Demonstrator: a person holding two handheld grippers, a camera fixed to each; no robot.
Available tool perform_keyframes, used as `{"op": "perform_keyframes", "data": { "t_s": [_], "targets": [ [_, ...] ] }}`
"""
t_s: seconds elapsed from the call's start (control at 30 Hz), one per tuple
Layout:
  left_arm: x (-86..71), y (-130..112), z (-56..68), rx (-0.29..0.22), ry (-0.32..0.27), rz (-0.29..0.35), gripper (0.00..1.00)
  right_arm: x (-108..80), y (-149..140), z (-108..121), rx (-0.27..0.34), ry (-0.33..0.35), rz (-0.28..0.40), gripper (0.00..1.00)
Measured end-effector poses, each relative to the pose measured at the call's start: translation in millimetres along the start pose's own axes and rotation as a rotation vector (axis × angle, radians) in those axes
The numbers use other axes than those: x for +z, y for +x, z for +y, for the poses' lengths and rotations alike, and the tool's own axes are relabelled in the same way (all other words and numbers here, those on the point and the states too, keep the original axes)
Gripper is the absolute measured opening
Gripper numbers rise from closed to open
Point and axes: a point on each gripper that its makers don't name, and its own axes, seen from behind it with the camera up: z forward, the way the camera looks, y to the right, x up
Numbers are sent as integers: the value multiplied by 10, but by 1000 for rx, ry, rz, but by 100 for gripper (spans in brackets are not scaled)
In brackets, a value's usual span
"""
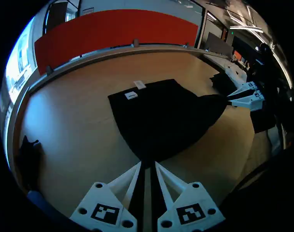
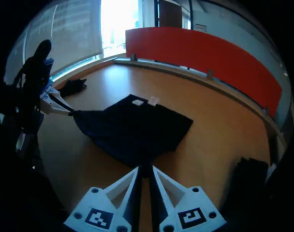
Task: Fold towel
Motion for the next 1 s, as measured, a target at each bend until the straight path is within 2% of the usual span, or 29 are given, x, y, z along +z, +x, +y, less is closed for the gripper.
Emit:
{"op": "perform_keyframes", "data": {
  "t_s": [0.53, 1.0],
  "targets": [
    [-363, 159, 117, -59, -11, 24, 9, -368, 232, -97, -23, 18, 6, 11],
    [-571, 157, 204, -83, -20, 22, 9, -491, 214, -210, -26, 41, -15, 11]
  ]
}}
